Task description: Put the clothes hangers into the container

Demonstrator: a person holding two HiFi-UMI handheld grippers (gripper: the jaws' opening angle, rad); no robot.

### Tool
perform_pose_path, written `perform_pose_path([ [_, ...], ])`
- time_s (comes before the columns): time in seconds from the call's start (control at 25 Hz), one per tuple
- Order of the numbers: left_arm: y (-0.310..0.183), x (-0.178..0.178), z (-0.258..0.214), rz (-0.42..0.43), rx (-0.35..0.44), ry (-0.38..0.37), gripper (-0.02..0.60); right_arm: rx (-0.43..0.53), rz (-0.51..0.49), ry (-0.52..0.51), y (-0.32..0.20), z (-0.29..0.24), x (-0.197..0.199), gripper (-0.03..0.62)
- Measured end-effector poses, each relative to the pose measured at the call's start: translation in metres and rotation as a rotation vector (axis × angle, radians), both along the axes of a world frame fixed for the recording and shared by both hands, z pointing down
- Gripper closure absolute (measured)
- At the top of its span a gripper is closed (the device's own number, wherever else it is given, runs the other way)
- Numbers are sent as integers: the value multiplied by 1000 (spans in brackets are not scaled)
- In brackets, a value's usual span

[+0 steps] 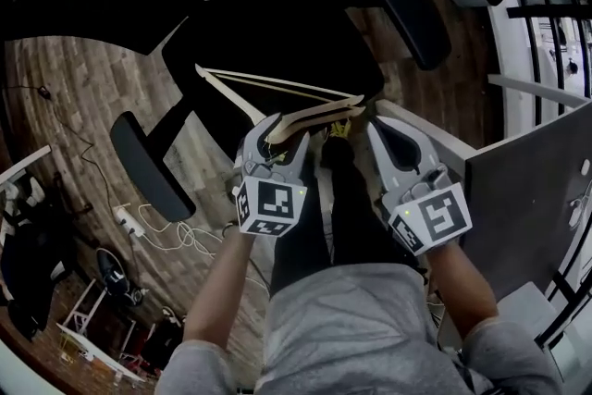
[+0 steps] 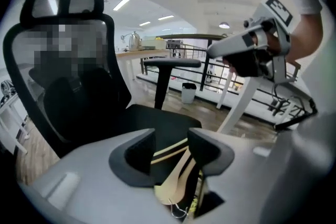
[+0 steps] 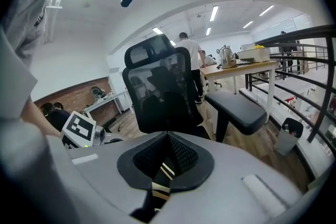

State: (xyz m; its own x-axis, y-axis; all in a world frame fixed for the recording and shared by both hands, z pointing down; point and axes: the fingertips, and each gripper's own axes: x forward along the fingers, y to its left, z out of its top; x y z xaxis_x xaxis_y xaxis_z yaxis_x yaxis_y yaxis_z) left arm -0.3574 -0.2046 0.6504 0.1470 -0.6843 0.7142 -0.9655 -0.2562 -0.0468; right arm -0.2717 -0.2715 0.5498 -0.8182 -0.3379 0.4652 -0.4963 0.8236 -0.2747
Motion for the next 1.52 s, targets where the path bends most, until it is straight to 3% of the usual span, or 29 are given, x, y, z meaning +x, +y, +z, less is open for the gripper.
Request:
perform_pose_path([
  [0.36, 11, 20, 124, 152, -193, -73, 365, -86, 4, 34, 8, 66, 4, 595],
  [0.52, 6, 15, 182, 213, -266, -167, 359, -114, 2, 41, 4, 102, -2, 595],
  [0.64, 0, 17, 209, 265, -310, -183, 357, -147, 23, 46, 2, 124, 1, 595],
  [0.8, 1, 25, 226, 328, -375, -184, 348, -180, 37, 60, 6, 137, 7, 595],
  [0.92, 2, 19, 237, 328, -437, -213, 353, -192, 45, 59, 4, 141, 9, 595],
  [1.16, 12, 12, 258, 362, -585, -295, 437, -208, 64, 46, -1, 144, 8, 595],
  [1.52, 7, 16, 268, 398, -659, -261, 443, -222, 74, 39, -3, 149, 8, 595],
])
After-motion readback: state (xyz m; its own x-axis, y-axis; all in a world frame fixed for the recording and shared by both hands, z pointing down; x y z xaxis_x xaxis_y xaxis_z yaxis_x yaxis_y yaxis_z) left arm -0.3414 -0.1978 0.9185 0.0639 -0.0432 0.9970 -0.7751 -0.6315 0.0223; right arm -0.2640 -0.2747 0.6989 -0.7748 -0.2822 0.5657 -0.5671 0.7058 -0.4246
